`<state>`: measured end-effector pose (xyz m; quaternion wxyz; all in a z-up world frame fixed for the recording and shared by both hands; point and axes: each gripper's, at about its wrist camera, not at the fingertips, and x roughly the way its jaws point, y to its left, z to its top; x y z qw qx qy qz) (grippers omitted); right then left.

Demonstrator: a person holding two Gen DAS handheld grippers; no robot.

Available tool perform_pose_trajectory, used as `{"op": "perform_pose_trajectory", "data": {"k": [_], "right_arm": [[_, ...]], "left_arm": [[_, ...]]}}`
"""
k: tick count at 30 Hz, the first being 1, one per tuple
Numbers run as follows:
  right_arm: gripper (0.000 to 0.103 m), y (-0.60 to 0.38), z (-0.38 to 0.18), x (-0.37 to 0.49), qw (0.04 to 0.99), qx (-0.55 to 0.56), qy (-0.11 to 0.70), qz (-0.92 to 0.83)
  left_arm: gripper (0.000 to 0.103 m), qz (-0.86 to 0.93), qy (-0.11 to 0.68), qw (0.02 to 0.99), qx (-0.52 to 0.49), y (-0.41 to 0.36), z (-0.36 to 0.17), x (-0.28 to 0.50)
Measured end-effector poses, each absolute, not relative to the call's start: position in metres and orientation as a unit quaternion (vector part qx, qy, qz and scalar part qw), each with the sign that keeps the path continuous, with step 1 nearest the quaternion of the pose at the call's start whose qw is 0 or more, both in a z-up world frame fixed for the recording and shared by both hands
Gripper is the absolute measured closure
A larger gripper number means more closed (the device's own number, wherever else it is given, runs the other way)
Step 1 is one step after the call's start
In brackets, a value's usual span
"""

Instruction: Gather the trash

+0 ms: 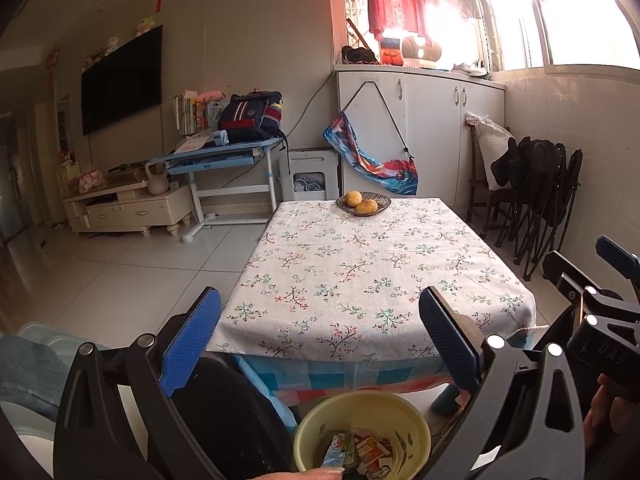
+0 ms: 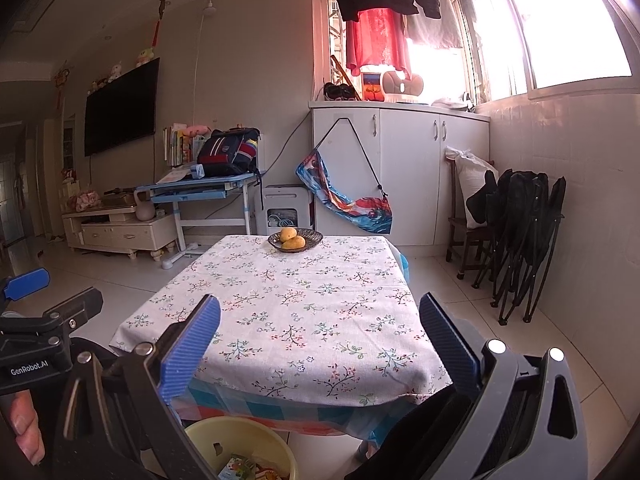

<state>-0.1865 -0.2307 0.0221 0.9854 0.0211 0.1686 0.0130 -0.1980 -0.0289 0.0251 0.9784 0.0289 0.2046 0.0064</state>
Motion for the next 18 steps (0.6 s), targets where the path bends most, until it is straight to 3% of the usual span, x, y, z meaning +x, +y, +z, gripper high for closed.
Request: {"op": "perform_pose_trajectory", "data": {"k": [18], "right_arm": [[0.007,-0.2269,0.0239,-0.1861,0.986,0.016,0.167,0.015]], "left_arm": [[0.007,0.008,0.203,0.979,0.028,-0.0285,0.0258,-0.1987]]}}
